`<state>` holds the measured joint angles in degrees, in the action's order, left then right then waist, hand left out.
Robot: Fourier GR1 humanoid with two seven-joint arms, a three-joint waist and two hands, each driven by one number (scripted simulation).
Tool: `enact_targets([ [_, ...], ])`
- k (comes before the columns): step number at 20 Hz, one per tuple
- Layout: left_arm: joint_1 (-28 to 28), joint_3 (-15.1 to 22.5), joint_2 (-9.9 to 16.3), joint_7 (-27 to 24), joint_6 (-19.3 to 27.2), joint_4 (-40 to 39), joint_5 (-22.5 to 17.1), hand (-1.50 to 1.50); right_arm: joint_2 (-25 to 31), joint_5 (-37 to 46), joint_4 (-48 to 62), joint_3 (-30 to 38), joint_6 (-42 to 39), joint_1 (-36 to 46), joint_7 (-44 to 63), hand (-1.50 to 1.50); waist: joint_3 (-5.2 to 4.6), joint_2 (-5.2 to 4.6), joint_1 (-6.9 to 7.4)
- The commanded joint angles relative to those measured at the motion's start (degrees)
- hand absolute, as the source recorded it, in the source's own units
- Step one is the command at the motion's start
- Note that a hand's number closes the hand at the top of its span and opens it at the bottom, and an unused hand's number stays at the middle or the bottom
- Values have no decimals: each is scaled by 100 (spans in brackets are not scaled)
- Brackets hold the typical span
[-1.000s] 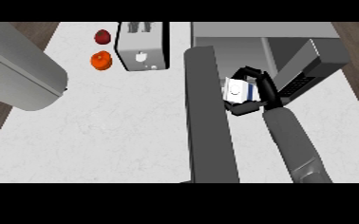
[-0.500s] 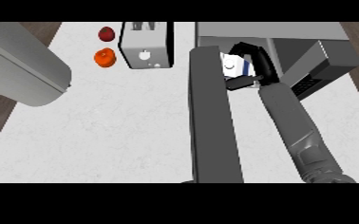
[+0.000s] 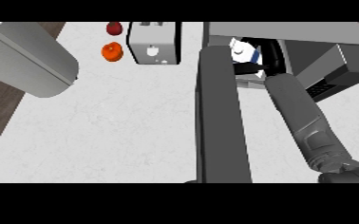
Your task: Pick up the milk, place it into the microwave and close the microwave
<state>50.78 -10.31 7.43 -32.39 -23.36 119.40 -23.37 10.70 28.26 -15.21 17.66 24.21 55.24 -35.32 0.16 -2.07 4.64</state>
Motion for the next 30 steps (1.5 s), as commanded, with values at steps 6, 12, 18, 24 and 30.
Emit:
enact_targets([
  [6,-453,-28,105,80,44,-272,202,-150,37,-94,289,335,1129,252,-52,-150,8,-113,203],
  [12,-745,33,131,134,118,-255,389,-150,111,206,680,84,910,360,-11,-150,11,-124,243],
  [18,-776,190,154,70,-34,-264,576,-150,163,-56,733,326,309,332,-299,-150,16,-97,234],
  [24,-657,660,-5,417,0,111,698,-150,45,-302,710,534,-253,340,-681,-150,22,-34,143],
  [30,-1037,989,-179,445,118,-201,1126,-150,-94,-538,720,714,-869,14,-1260,-150,6,35,-91],
])
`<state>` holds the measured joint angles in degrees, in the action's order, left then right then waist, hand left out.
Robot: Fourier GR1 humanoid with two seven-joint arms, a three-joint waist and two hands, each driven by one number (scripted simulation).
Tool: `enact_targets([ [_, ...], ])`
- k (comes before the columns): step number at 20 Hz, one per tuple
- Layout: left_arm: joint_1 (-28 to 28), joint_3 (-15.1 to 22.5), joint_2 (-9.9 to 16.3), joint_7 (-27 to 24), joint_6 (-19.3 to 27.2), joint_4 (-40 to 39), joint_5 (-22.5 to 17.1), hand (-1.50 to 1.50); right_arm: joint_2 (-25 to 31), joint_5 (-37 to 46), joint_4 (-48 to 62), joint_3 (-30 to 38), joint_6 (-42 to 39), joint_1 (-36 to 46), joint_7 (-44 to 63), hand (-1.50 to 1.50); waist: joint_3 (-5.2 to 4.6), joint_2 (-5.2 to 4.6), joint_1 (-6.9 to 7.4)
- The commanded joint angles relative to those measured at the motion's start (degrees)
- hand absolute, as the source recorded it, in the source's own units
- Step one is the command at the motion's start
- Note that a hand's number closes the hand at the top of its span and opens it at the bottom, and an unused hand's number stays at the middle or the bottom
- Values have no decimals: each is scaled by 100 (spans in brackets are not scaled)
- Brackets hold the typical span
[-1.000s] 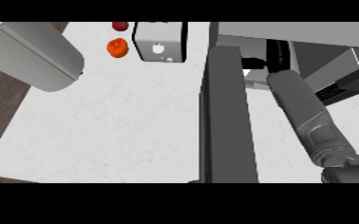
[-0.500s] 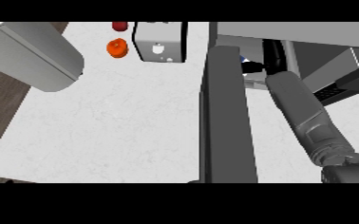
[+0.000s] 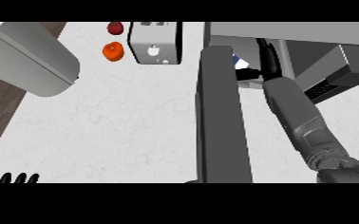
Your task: Pick up the milk, place it into the microwave and close the microwave
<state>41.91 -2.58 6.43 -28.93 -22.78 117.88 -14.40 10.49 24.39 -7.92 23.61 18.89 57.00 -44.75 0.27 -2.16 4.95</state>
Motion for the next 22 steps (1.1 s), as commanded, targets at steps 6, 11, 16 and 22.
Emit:
enact_targets([
  [6,111,551,-185,156,30,390,521,-150,-244,-269,-54,123,-846,-639,-782,-150,-14,147,-288],
  [11,-70,894,-357,74,95,221,975,-150,-249,-382,-279,71,-1213,-793,-788,-150,-22,187,-384],
  [16,-401,1408,-583,649,413,322,1408,-150,-102,-509,-546,-21,-1875,-1451,-1015,-150,-26,222,-510],
  [22,-1056,1408,-507,1383,416,271,1260,-150,-487,-549,-1264,-355,-2270,-2434,-1121,-150,-37,283,-698],
])
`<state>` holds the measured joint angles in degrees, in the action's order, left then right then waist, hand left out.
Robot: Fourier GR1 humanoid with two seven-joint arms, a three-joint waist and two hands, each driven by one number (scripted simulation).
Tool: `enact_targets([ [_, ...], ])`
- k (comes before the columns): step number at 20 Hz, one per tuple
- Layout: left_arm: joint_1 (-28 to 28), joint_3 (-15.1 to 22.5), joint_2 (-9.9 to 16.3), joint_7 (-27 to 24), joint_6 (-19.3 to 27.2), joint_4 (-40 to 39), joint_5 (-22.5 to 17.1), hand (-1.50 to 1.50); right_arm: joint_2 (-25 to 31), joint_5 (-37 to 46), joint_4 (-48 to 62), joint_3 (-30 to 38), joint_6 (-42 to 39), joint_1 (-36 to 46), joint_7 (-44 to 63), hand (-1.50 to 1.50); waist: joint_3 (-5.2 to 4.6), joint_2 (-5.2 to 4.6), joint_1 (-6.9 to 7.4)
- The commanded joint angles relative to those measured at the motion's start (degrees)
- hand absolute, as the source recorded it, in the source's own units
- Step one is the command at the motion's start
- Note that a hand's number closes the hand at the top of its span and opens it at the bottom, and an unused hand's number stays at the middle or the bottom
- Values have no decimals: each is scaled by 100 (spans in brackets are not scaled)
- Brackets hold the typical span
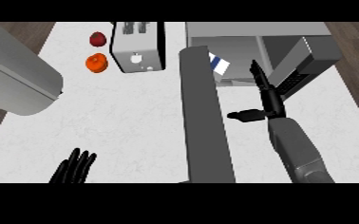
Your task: Pick up the milk, place it into the microwave and close the microwave
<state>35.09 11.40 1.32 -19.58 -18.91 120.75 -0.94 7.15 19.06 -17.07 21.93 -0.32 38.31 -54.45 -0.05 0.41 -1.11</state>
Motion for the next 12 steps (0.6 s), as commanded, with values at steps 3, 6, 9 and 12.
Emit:
enact_targets([
  [3,-305,463,77,524,-79,-81,262,150,-19,-285,-853,-127,-744,-896,-99,-150,-3,19,-37],
  [6,-1137,698,-126,827,341,-668,760,150,-52,-171,-1274,-389,-965,-1541,-381,-150,-9,35,-238],
  [9,-1546,612,-127,1205,293,-915,551,150,-139,-381,-2165,-444,-1061,-2033,-114,-150,-15,33,-233],
  [12,-1955,675,-130,1322,358,-1201,840,150,-234,-495,-3031,-576,-1165,-2791,50,-150,-13,23,-211],
])
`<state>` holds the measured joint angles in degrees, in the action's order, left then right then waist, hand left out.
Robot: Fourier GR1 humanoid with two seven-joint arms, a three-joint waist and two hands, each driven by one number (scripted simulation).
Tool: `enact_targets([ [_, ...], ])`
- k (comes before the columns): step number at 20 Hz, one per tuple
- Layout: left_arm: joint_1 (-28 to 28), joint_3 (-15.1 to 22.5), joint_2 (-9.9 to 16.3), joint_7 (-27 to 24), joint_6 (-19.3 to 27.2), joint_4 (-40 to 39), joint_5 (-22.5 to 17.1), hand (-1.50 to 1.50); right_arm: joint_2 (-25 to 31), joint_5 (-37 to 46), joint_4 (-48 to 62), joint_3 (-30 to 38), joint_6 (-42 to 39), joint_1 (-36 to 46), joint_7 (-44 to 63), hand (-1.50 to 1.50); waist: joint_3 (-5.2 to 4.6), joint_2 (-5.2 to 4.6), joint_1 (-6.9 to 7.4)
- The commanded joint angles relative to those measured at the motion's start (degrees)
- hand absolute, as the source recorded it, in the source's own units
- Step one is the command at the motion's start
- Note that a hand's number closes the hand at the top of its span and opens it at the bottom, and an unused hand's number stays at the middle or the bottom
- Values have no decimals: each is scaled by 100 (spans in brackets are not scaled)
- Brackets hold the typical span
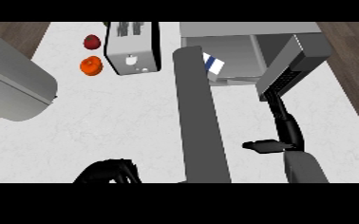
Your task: Pick up the milk, place it into the microwave and close the microwave
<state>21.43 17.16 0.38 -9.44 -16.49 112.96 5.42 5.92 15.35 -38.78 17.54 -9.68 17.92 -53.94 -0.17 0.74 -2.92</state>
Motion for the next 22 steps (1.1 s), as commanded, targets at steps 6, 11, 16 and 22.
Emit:
enact_targets([
  [6,-1541,706,-35,554,641,-1192,631,150,295,-484,-2624,-73,-620,-1969,472,-150,2,-33,-16],
  [11,-2640,946,-37,663,92,-2717,852,150,352,-691,-3125,33,-707,-2247,756,-150,5,-79,-13],
  [16,-3170,1399,-37,-41,577,-4089,714,150,471,-995,-4321,123,-965,-3149,1003,-150,7,-74,129],
  [22,-4461,2693,-36,-461,1533,-5469,-632,150,614,-1414,-4404,135,-1396,-3170,803,-150,3,-127,-117],
])
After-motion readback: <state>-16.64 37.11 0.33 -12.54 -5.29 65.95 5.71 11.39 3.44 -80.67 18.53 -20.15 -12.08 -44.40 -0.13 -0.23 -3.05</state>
